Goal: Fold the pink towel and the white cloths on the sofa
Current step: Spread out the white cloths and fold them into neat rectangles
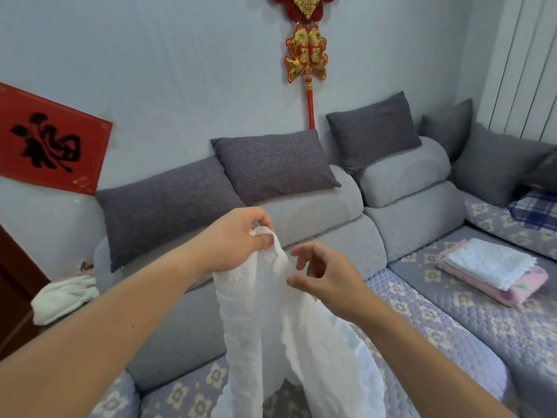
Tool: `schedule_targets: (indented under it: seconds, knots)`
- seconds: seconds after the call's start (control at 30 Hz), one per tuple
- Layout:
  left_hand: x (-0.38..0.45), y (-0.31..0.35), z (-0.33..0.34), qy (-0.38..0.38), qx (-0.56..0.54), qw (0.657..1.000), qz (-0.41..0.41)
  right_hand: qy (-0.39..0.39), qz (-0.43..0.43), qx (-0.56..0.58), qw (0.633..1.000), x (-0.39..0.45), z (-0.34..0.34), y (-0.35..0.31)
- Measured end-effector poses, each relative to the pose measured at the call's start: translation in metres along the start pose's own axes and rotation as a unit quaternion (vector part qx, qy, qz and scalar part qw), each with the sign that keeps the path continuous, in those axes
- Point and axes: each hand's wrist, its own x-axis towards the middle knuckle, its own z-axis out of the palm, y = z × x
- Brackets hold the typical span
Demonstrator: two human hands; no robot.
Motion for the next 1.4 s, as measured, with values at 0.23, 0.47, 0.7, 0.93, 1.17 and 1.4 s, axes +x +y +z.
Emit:
schedule_targets:
  seconds: [0.23, 0.47, 0.7, 0.93, 1.17, 1.4]
  knots:
    - [-0.001, 0.01, 0.005, 0.015, 0.107, 0.992, 0.068, 0.067, -0.02, -0.132, 0.989, -0.009, 0.035, -0.01]
    - [-0.002, 0.017, 0.01, 0.045, 0.25, 0.962, 0.096, 0.229, -0.03, -0.169, 0.958, -0.007, 0.029, -0.009]
    - [0.002, 0.016, 0.005, 0.006, 0.186, 0.98, 0.069, 0.203, 0.035, 0.045, 0.977, 0.001, 0.005, -0.012]
    - [0.008, 0.01, 0.002, 0.012, 0.104, 0.993, 0.06, 0.137, 0.023, -0.001, 0.99, -0.003, 0.001, -0.008]
    - [0.008, 0.005, 0.001, -0.008, 0.08, 0.995, 0.054, 0.129, 0.033, -0.068, 0.989, 0.0, -0.014, -0.013]
    - [0.008, 0.001, 0.003, -0.015, 0.094, 0.994, 0.051, 0.079, 0.012, -0.105, 0.991, 0.0, -0.016, -0.011]
